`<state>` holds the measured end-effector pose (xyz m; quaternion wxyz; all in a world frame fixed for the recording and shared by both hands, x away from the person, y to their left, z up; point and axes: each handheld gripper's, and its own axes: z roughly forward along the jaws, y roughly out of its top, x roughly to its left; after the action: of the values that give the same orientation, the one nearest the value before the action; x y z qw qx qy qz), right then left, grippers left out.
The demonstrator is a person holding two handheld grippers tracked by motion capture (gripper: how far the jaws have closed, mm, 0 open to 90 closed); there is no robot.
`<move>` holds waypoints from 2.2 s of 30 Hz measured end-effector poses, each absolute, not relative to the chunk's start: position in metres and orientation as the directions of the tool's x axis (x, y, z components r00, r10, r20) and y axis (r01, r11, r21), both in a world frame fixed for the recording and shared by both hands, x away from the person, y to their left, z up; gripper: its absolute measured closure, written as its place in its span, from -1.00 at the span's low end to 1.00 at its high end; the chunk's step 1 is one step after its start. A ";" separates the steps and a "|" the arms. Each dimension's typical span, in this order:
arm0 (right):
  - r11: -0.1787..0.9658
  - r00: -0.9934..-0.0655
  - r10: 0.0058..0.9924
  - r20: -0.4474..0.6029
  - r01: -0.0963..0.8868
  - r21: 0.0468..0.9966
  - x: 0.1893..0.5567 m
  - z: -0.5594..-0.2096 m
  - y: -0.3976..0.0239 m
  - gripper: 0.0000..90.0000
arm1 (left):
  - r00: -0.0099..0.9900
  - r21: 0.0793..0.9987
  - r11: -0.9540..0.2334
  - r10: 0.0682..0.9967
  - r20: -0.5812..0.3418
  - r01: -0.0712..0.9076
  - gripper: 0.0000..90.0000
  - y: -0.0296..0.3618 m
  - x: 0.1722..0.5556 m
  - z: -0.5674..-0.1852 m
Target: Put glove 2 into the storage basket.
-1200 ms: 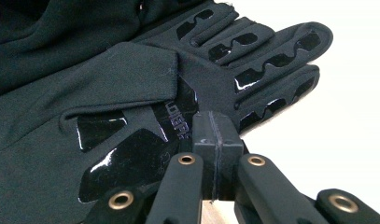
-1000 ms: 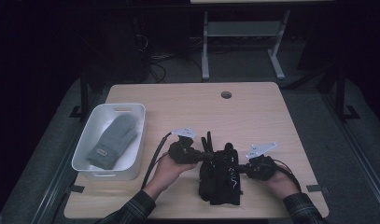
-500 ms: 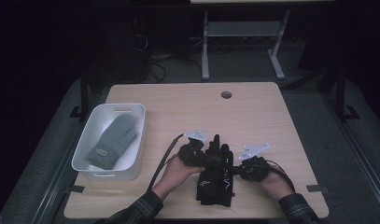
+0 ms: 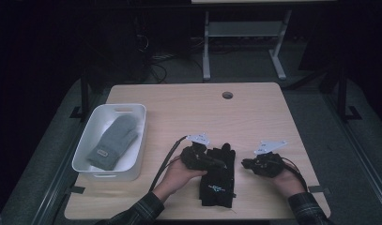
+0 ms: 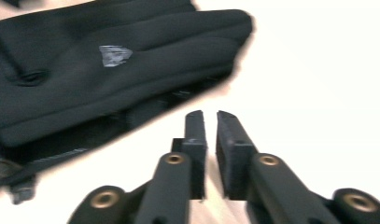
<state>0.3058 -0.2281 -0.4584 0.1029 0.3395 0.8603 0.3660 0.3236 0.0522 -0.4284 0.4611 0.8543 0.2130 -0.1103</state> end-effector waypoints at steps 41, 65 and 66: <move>0.384 -0.591 0.806 0.035 0.566 0.730 0.324 -0.482 -0.269 -0.61 | 0.910 0.572 -0.709 0.348 -0.225 0.412 0.98 0.082 0.313 -0.447; 0.389 -0.595 0.803 0.032 0.565 0.728 0.325 -0.482 -0.268 -0.64 | 0.887 0.638 -0.641 0.434 -0.157 0.427 -0.37 0.093 0.344 -0.431; 0.388 -0.594 0.804 0.033 0.565 0.728 0.325 -0.482 -0.268 -0.64 | 0.890 0.634 -0.650 0.431 -0.148 0.420 -0.41 0.092 0.345 -0.433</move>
<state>0.3245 -0.2684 -0.4824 0.1653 0.4189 0.8166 0.3610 0.3448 0.0920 -0.4329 0.3469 0.9082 0.2340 0.0079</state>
